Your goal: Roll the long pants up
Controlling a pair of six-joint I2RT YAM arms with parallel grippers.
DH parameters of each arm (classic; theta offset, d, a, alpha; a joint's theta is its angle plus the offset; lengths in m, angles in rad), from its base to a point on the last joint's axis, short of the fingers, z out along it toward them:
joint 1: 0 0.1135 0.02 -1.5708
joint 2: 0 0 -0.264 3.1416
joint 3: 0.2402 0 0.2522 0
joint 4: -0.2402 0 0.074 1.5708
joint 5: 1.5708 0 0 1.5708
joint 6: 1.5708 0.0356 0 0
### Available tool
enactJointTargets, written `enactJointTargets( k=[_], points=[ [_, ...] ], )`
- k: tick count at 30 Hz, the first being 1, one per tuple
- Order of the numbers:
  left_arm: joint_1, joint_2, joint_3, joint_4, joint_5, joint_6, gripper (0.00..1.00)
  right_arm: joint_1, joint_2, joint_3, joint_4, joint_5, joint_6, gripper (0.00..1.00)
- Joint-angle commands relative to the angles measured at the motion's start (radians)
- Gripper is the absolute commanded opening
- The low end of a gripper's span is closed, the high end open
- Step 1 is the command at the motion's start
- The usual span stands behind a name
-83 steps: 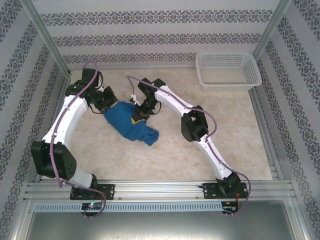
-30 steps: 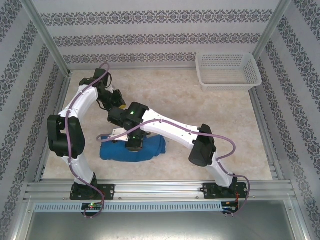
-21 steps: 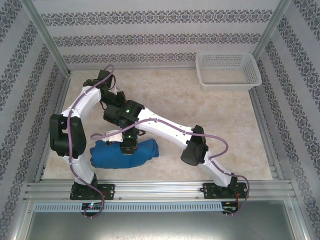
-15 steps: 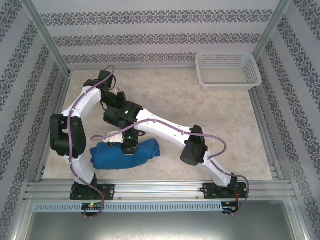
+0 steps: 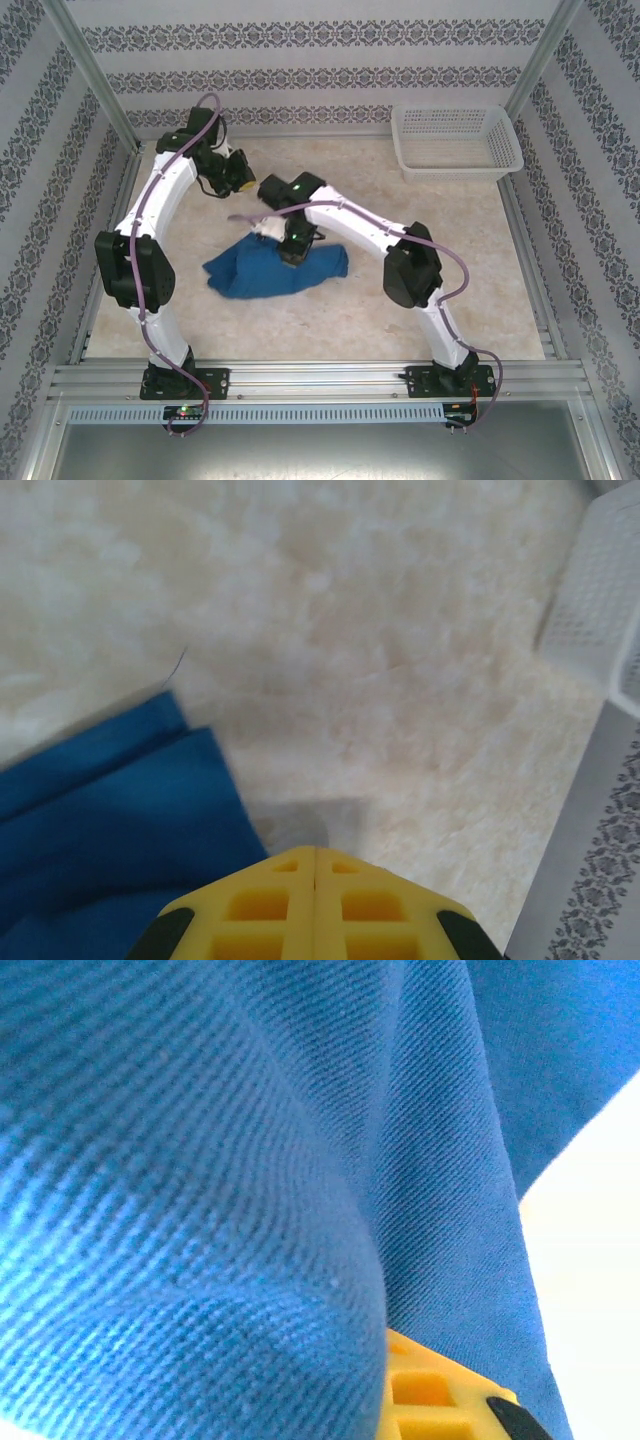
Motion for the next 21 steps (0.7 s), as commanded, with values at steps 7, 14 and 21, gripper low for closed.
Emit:
enactJointTargets(
  k=[7,14,21],
  points=[
    [0.005,0.003,0.028,-0.088,-0.038,0.026,0.0,-0.179,-0.079,-0.007,0.112,0.264,0.063,0.0],
    [0.006,0.015,0.024,-0.079,-0.017,0.023,0.0,-0.211,-0.075,0.019,0.165,0.433,0.076,0.0],
    [0.007,-0.021,-0.057,-0.053,0.004,0.011,0.0,-0.126,-0.071,-0.13,0.266,0.479,0.111,0.0]
  ],
)
